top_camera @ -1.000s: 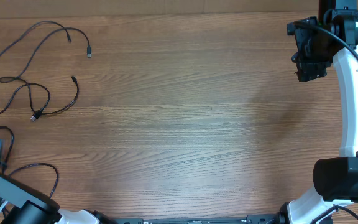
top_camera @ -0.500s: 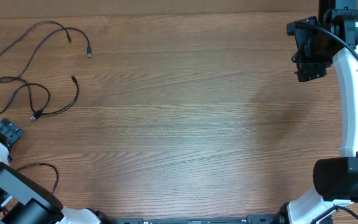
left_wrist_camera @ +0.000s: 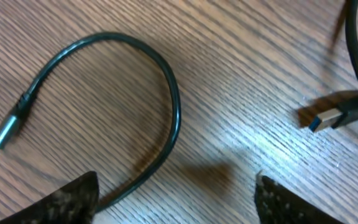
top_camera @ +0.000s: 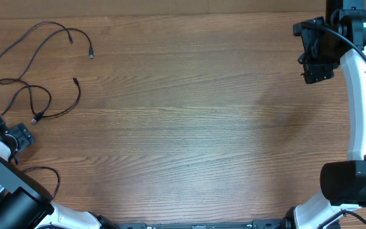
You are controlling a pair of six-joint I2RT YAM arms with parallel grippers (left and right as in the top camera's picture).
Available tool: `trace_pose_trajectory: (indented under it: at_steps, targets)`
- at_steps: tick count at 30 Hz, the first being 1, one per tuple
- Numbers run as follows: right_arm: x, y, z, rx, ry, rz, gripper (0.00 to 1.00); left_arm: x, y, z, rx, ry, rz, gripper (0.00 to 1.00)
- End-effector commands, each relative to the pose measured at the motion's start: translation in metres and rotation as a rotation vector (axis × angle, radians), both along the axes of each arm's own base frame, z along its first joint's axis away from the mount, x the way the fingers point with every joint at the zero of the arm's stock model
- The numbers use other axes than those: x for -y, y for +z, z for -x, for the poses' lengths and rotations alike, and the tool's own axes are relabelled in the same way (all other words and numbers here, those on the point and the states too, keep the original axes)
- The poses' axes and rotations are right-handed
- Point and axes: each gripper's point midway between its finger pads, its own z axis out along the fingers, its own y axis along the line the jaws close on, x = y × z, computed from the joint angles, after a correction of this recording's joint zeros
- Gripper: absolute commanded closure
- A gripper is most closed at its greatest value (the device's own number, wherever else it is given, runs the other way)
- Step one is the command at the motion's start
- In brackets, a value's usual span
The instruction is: Untangle cables
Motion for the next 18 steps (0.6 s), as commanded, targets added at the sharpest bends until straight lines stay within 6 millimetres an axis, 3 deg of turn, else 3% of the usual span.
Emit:
trace_pose_trajectory:
  at_steps: [1, 5, 13, 18]
  targets:
    - [0.003, 0.012, 0.004, 0.033, -0.005, 0.015, 0.0, -0.001, -0.001, -0.001, -0.004, -0.025, -0.006, 0.22]
    - [0.003, 0.012, 0.004, 0.033, -0.005, 0.015, 0.0, 0.0, -0.003, 0.0, -0.012, -0.031, -0.001, 0.28]
    - [0.003, 0.012, 0.004, 0.032, -0.005, 0.015, 0.0, 0.0, -0.026, 0.012, -0.082, -0.002, 0.024, 0.28]
    - [0.003, 0.012, 0.004, 0.032, -0.005, 0.015, 0.0, -0.007, -0.029, 0.013, -0.085, 0.01, 0.006, 0.27]
